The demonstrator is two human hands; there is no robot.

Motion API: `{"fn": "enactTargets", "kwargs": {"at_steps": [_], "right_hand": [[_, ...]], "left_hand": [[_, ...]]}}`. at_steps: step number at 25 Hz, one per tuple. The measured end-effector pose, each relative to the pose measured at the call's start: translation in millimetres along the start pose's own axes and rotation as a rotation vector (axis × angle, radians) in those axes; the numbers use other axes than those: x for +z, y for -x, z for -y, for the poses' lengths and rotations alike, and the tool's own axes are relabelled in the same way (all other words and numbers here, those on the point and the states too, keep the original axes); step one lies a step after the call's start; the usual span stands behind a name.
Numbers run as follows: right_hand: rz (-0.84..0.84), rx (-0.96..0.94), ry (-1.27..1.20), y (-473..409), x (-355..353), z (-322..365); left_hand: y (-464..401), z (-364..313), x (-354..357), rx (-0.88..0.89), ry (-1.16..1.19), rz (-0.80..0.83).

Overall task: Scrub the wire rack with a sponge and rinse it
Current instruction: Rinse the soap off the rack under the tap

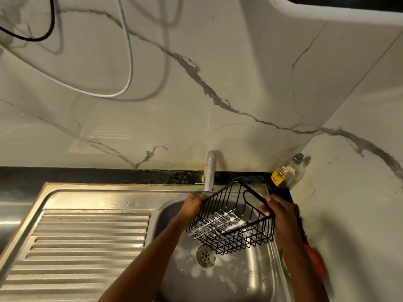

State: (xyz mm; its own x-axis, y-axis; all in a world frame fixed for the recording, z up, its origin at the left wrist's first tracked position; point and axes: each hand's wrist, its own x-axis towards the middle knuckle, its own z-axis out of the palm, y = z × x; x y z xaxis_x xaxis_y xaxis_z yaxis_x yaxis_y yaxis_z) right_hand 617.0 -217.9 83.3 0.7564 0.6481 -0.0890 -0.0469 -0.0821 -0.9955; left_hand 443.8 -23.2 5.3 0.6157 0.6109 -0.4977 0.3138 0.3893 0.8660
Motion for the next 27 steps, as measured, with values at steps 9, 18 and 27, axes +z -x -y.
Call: {"fn": "enactTargets", "kwargs": {"at_steps": [9,18,27], "right_hand": [[-0.07,-0.234,0.511,22.2,23.6,20.7],[-0.168,-0.28,0.49,32.2,12.4,42.0],[-0.26,-0.246,0.702,25.8,30.4,24.9]], "left_hand": [[10.8,-22.7,9.7,0.156,-0.188,-0.009],[8.7,-15.8,3.3,-0.178,0.262,0.11],[13.1,-6.7,-11.4,-0.198,0.176,0.132]]}}
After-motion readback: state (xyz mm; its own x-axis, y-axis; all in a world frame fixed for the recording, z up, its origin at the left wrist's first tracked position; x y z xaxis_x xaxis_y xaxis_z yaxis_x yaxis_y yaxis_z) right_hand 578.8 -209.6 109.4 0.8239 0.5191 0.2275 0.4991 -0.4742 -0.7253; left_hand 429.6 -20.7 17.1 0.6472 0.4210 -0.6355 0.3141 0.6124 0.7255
